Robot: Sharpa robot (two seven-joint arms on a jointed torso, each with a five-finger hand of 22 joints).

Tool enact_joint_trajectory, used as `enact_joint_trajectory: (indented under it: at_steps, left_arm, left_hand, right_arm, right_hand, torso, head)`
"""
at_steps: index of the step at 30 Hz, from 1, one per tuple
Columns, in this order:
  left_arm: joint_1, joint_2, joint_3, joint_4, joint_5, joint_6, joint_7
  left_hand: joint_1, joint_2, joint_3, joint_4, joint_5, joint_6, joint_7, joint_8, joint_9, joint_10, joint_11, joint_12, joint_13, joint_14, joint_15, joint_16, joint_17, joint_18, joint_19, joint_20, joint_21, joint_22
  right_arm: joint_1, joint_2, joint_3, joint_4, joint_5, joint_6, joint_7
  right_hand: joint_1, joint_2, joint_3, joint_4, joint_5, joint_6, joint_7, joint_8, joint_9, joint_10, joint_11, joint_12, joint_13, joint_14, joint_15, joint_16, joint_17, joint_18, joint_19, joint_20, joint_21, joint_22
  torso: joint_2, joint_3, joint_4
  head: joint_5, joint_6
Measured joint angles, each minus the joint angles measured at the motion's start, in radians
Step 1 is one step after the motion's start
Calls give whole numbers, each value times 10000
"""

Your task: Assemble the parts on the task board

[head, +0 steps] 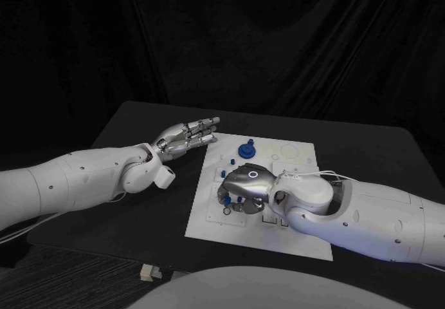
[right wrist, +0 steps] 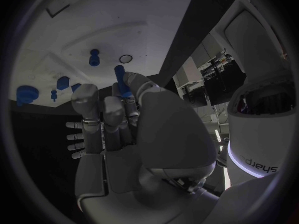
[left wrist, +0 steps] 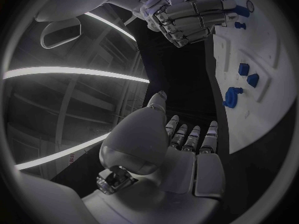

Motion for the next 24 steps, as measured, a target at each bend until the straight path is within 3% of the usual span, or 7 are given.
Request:
enact_joint_trajectory:
  at_steps: [24]
  left_arm:
    - [-50,0,-1,-25,0,18,0]
  left_hand:
    - [0,0,28,-28,0,37,37,0,-3,0,0,0,-1,-36,35,0,-2,-1,0,0,0,21]
  right_arm:
    - [-326,30,27,-84,-13,-48,-25]
  right_hand:
    - [-39,-38,-2,0,-8,0,0,0,-1,0,-3,4,13,-1,0,0,-34,0,0,0,45,-2]
  torso:
    - [2,0,-2]
  head:
    - [-2,0]
